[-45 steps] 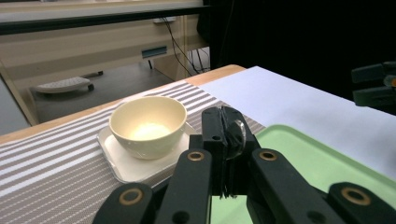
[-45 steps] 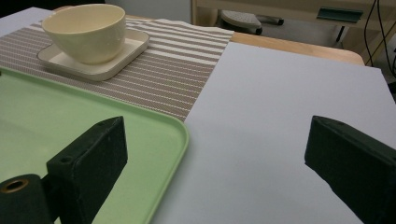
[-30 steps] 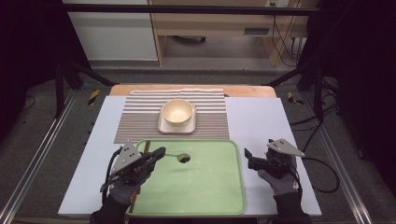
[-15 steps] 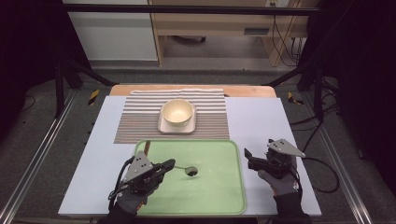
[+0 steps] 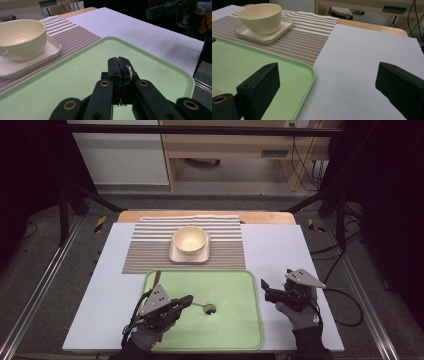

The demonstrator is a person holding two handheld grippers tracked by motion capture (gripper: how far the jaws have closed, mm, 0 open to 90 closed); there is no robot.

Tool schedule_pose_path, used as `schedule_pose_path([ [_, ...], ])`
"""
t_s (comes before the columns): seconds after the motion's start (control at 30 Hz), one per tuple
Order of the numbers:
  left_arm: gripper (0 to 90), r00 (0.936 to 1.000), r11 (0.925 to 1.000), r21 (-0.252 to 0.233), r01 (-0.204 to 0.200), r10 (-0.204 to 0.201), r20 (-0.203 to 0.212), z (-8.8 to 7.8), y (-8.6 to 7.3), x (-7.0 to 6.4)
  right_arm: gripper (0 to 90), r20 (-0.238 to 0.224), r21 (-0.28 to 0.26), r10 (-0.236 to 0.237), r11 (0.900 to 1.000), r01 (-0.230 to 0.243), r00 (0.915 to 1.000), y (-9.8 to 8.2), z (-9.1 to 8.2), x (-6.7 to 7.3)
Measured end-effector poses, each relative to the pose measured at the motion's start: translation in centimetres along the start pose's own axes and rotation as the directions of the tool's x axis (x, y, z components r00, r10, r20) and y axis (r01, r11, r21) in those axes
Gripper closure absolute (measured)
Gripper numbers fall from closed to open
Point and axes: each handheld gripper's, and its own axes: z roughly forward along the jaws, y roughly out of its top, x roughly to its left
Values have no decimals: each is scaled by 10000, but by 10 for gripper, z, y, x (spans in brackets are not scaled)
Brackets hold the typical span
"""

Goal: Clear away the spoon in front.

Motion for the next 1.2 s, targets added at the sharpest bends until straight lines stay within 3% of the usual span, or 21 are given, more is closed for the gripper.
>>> schedule_pose_path([
  [0.4,800,9976,9994,161,303,-292,-626,7,-7,13,59,22,59,-82,9999,82,10000,-1,2,1],
  [0.8,720,9896,9973,364,634,-581,-1316,14,-17,31,59,3,61,-78,10000,78,10000,-1,2,1],
  [1.2,582,9797,9921,809,959,-797,-1842,25,-28,47,59,-12,74,-51,10000,51,10000,-1,2,1],
])
